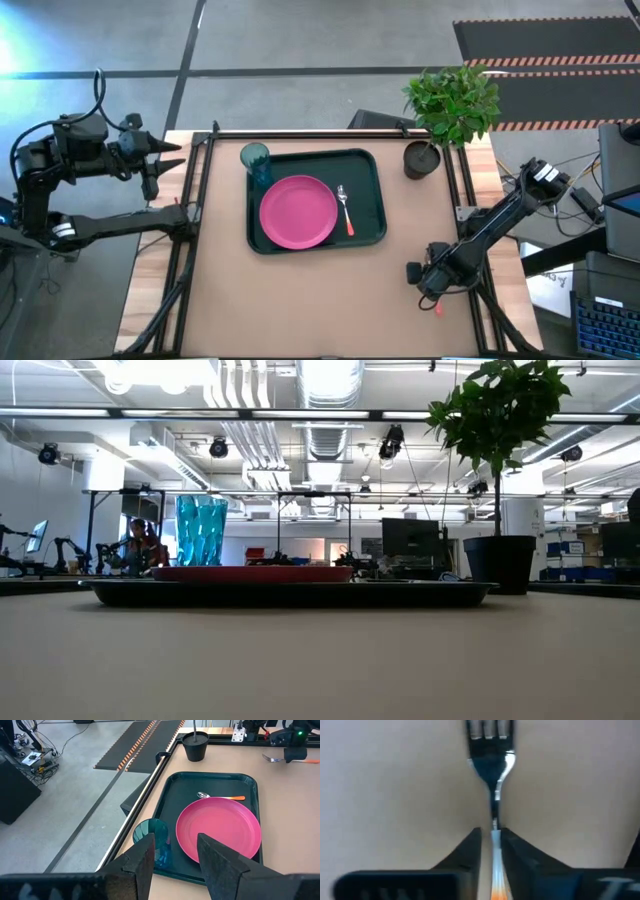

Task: Pick and place plate/cup/fork/spoon on tray
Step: Put the orange fork on the black serving tray to the right of the orange spoon

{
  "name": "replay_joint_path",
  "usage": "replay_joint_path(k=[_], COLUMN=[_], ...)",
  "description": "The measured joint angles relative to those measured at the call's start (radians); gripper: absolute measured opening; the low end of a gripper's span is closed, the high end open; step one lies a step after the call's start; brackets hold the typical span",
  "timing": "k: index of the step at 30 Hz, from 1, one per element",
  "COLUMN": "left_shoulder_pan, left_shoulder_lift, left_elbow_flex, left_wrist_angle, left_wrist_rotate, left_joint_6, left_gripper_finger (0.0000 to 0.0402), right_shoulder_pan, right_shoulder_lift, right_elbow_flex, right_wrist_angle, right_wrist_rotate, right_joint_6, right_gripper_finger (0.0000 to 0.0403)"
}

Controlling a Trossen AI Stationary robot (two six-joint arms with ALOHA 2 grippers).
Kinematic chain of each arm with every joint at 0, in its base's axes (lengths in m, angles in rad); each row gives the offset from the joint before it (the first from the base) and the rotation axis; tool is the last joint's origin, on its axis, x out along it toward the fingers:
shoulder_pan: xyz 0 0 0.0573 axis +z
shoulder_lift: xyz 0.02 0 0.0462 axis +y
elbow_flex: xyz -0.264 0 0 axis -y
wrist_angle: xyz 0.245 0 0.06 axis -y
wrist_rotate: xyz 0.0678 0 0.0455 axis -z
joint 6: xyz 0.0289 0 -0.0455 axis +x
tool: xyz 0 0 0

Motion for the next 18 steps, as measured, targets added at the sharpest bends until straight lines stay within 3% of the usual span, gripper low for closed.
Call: replay_joint_path(k=[3, 11, 14, 18], left_shoulder_pan=[0.000, 0.000, 0.000, 0.000], left_shoulder_lift=[0.000, 0.000, 0.000, 0.000], left_elbow_flex=[0.000, 0.000, 0.000, 0.000], left_wrist_angle=[0.000, 0.000, 0.000, -0.001], left_wrist_rotate=[0.000, 0.000, 0.000, 0.000], left_joint_6=[0.000, 0.000, 0.000, 0.001], left_gripper_finger=[0.0131, 0.0131, 0.0131, 0.0131], right_shoulder_pan=[-0.001, -0.039, -0.079, -0.175], right_shoulder_lift=[0.003, 0.010, 0.012, 0.052], right_elbow_flex=[0.000, 0.057, 0.166, 0.360], right_wrist_angle=[0.008, -0.011, -0.038, -0.218], right_wrist_rotate=[0.002, -0.004, 0.097, 0.223], right_joint_6=[-0.006, 0.000, -0.042, -0.224], right_gripper_finger=[0.0017, 0.0010, 0.0009, 0.0009])
